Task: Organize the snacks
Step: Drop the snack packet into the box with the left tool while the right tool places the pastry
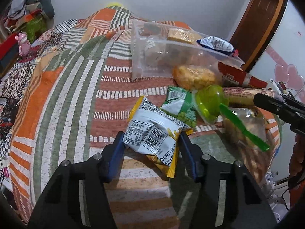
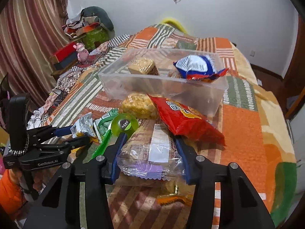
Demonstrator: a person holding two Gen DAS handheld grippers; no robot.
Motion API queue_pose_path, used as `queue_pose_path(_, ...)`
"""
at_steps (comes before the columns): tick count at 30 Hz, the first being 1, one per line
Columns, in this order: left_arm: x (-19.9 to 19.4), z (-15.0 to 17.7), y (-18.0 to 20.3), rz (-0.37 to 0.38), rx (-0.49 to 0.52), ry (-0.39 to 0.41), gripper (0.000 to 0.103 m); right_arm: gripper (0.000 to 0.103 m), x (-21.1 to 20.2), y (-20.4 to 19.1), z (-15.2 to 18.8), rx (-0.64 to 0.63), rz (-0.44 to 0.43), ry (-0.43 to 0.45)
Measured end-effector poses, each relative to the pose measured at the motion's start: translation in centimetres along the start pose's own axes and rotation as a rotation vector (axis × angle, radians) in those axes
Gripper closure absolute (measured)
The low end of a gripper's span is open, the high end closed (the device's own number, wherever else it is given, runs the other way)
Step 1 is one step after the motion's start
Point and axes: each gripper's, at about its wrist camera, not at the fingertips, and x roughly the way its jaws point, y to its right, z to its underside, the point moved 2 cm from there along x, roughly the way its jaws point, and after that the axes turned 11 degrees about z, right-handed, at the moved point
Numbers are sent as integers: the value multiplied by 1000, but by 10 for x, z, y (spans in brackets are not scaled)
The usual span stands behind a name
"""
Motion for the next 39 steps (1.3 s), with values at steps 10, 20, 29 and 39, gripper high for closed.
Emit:
queue_pose_path(10, -38, -22, 31, 6, 67, 100, 47, 59, -37, 7, -14, 21, -30, 97)
queue_pose_path(20, -60, -58, 52, 9, 117, 187, 47, 59, -61, 13, -42, 25, -28, 207)
queue_pose_path(29, -52, -98, 55, -9, 146, 222, 47, 59, -51, 22, -73, 40, 5, 257)
queue_pose_path(39, -13, -145, 40, -41, 146, 201, 47, 59, -9, 29, -107, 32, 52, 235)
